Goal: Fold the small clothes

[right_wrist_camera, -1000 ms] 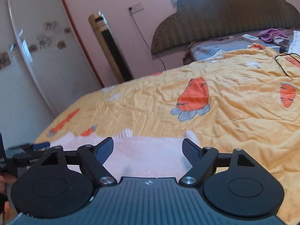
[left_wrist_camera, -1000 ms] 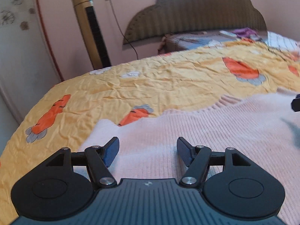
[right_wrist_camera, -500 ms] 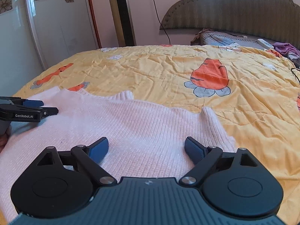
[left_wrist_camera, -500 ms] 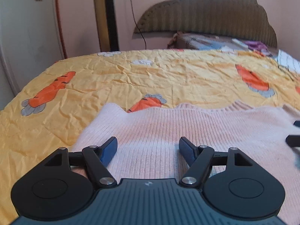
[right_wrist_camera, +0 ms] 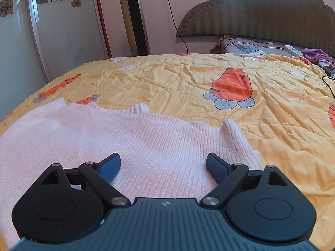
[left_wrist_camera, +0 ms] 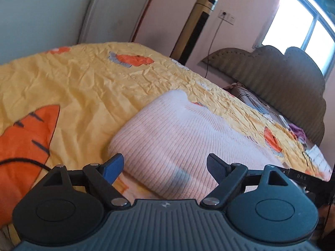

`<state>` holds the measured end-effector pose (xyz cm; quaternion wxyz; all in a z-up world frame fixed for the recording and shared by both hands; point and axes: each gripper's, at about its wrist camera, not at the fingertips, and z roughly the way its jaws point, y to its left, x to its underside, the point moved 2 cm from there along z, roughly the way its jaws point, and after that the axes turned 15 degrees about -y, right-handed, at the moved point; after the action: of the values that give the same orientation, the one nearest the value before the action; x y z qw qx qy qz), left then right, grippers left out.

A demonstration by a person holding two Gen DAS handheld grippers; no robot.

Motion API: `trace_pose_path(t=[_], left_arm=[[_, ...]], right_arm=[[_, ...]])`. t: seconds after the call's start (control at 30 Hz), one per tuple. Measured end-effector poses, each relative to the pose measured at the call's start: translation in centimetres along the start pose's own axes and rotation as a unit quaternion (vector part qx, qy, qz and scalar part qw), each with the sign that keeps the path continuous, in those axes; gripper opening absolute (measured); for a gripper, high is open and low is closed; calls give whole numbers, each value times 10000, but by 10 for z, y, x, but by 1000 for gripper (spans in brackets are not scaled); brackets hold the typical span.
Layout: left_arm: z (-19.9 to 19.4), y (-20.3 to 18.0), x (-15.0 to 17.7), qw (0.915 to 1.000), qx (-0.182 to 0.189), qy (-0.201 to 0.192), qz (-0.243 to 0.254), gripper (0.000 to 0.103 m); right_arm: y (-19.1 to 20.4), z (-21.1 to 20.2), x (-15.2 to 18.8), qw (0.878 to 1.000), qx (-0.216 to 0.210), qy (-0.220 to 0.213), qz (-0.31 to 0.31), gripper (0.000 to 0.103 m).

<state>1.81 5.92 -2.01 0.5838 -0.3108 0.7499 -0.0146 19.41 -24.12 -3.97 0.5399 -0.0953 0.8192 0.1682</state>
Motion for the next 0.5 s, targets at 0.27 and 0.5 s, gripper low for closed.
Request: trace_pose_path(t=[0.27,0.5], left_arm=[[20,-1,16,9992,-310,236,-50,93],[50,-9,10,9959,-901,-83,-76,91]], right_arm=[[-1,0,0,10000,9,-37,28,90],[0,-2,-1,9999,-32,-45,84,91]])
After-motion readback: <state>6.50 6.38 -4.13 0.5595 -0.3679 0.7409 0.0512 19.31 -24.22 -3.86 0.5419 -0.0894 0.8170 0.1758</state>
